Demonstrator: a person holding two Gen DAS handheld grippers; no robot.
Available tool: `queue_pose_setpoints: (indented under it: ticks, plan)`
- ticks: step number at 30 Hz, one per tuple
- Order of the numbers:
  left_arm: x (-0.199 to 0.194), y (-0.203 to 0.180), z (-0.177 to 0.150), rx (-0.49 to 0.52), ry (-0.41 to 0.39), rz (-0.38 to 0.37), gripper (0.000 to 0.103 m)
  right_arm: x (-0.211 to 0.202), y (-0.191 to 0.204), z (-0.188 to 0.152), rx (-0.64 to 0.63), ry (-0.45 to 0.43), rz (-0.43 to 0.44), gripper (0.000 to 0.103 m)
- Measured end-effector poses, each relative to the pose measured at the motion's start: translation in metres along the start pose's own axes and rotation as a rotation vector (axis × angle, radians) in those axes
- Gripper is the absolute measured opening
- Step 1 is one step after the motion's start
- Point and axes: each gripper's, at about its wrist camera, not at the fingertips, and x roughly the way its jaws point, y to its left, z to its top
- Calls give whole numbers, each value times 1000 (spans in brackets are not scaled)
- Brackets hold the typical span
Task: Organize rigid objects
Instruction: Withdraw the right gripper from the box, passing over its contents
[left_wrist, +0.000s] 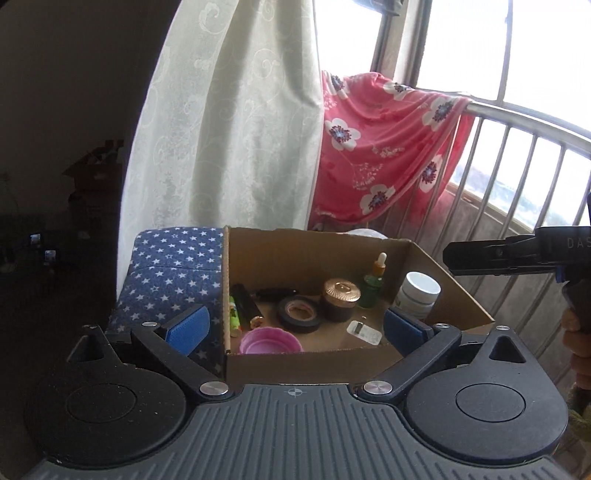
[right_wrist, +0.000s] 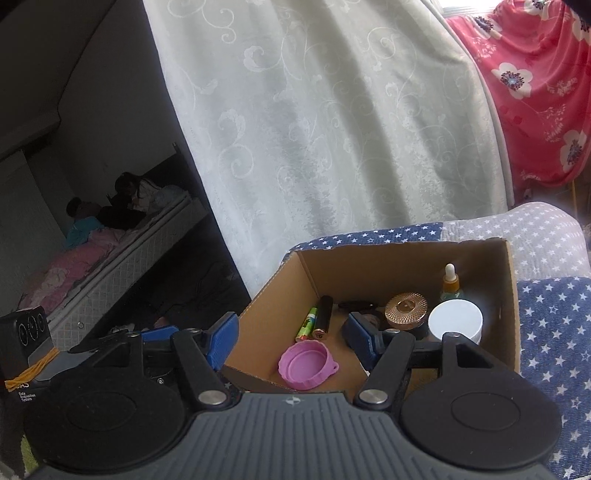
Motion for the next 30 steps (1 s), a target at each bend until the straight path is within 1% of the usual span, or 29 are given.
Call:
queue_pose_setpoints:
  ticks: [5,10,12,15,20,24,28,30]
  plan:
    - [-16,20,-10,-48,-14,36,103,19,19,-6,-32,58,29,69]
    - [-19,32,-15,-87,11,85,103,40,35,-4,-46,112,21,69]
    - [-17,38,-15,-104,33,108,103,45,41,-3,-52,119,17,73]
    - [-18,44,-13,-116,48,161,103,49,50,-1,-71,120,10,75]
    - [-24,47,-14,-114,31,236,103,55,59,1,-83,132,-5,77]
    - [-23,45,-14,-108,38,251,103,57,61,1,-91,139,-18,77]
    - [-16,43,-14,-108,69,301,103,57,61,3,-102,139,-50,77]
    - [-14,45,-13,-121,74,309,103,58,61,6,-111,143,-65,77]
